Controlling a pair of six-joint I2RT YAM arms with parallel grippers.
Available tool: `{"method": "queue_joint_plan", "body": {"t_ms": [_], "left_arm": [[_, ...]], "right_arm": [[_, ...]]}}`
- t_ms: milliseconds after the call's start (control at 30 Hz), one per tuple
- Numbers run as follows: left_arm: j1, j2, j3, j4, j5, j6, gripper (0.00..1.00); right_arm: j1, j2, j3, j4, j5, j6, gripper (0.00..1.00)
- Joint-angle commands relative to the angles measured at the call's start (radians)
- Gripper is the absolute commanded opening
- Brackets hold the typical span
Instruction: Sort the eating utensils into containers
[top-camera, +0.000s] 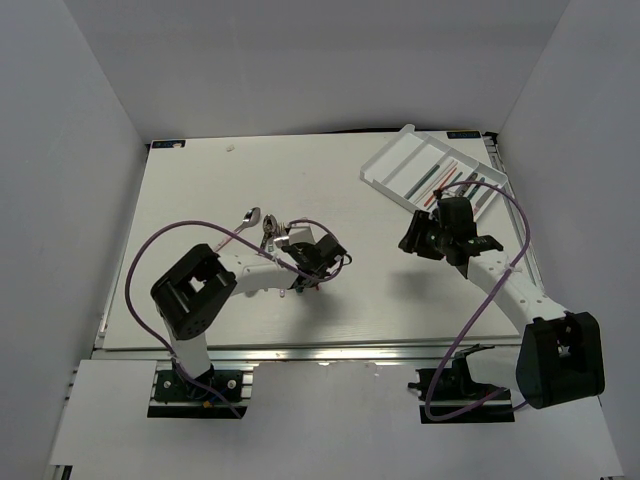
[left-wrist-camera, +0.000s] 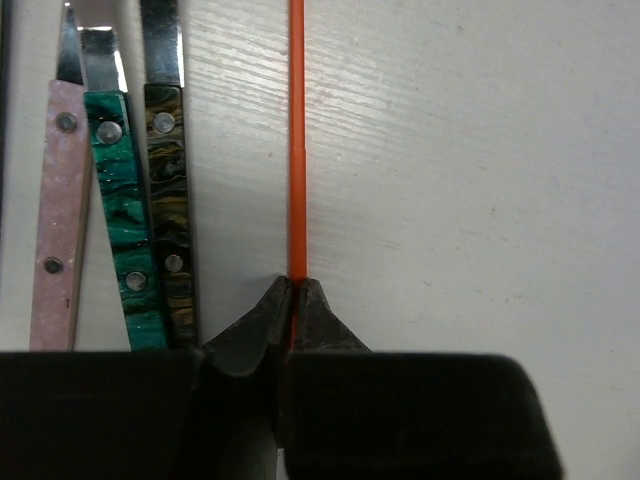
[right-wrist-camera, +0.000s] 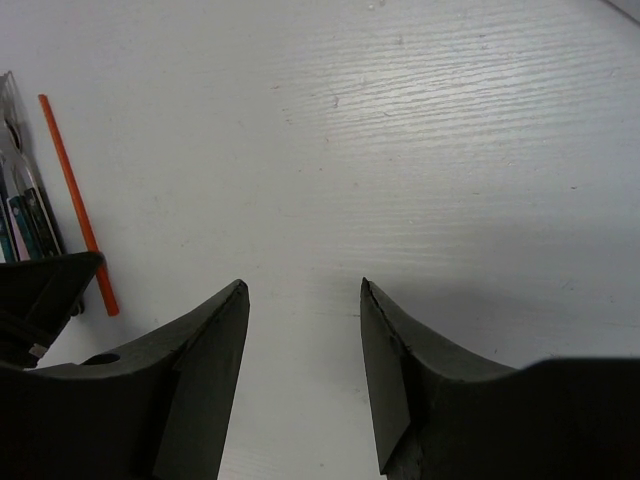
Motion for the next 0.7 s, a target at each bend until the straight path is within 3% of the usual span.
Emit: {"method": "queue_joint_plan", "body": {"t_ms": [0, 33, 200, 333, 433, 667], "left_arm": [[-0.020, 0.033, -0.044, 0.005, 0.107, 0.009, 0.09], [-0.023, 0.035, -0.047, 0.013, 0.118, 0.014, 0.00], [-0.048, 0.022, -0.070, 0.071, 0.179, 0.054, 0.00], [-0.080, -0.016, -0.048, 0.091, 0.189, 0.118, 0.00], [-0.102, -0.036, -0.015, 0.042, 0.138, 0.137, 0.00], [-0.122, -0.074, 0.001, 0.020, 0.115, 0.169, 0.00]], "right_arm": [[0.003, -0.011, 0.013, 0.040, -0.058, -0.005, 0.54], [0.003, -0.009, 0.012, 0.042, -0.065, -0.005, 0.54], [-0.005, -0.009, 0.003, 0.078, -0.140, -0.002, 0.57], [-0.011, 0.022, -0.022, 0.151, -0.271, 0.012, 0.67], [-0.013, 0.051, -0.013, 0.146, -0.254, 0.025, 0.72], [-0.011, 0.095, -0.011, 0.149, -0.234, 0.055, 0.72]]}}
